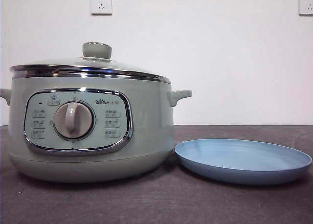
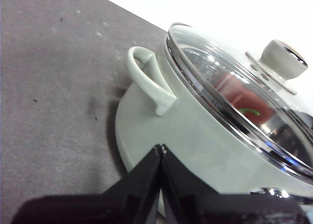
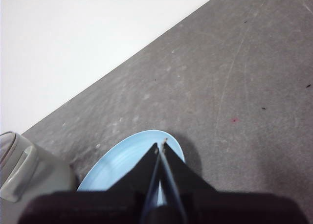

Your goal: Take the pumpkin out from the steamer,put the pumpkin in the blue plate,close the lid

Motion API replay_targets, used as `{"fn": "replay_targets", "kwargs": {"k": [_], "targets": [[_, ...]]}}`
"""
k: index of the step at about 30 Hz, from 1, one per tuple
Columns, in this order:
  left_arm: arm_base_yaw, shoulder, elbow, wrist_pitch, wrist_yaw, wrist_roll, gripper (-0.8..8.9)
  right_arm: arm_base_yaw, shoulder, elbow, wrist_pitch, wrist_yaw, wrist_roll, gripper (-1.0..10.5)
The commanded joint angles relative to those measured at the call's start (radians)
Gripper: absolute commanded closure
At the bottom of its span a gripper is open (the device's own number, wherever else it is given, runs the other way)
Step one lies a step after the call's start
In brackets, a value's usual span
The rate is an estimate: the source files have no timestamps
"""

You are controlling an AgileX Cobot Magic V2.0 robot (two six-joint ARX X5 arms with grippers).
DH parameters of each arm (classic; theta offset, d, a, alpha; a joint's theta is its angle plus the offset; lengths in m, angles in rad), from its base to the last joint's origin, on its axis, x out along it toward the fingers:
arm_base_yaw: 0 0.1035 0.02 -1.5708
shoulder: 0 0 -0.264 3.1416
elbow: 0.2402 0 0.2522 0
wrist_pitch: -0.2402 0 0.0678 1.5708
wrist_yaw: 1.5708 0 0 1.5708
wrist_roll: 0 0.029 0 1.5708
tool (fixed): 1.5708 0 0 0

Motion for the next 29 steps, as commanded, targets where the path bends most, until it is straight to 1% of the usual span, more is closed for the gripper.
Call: {"fn": "replay_targets", "kwargs": {"k": [1,5,8,10,12,18,24,25,29], "targets": [[0.003,-0.003,0.003,-0.006,0.009,-0.008,8.21,0.001,-0.003,0.002,0.007,-0.002,0.010,9.6],[0.003,0.011,0.051,-0.016,0.004,-0.007,8.21,0.001,0.018,0.048,-0.012,-0.026,0.009,9.6],[0.003,0.052,0.103,-0.016,0.000,-0.005,8.21,0.001,0.055,0.105,-0.048,-0.027,0.008,9.6],[0.003,0.096,0.144,-0.016,-0.006,0.003,8.21,0.001,0.088,0.146,-0.060,-0.027,-0.007,9.6],[0.003,0.150,0.190,-0.016,-0.015,0.029,8.21,0.001,0.124,0.192,-0.069,-0.027,-0.030,9.6],[0.003,0.341,0.352,-0.016,-0.010,0.141,8.21,0.001,0.265,0.354,-0.080,-0.027,-0.135,9.6],[0.003,0.522,0.531,-0.017,0.066,0.232,8.21,0.001,0.424,0.540,-0.109,-0.029,-0.254,9.6],[0.003,0.544,0.556,-0.019,0.078,0.237,8.21,0.001,0.447,0.570,-0.122,-0.033,-0.273,9.6],[0.002,0.638,0.660,-0.038,0.138,0.269,8.18,0.001,0.554,0.706,-0.196,-0.109,-0.379,9.5]]}}
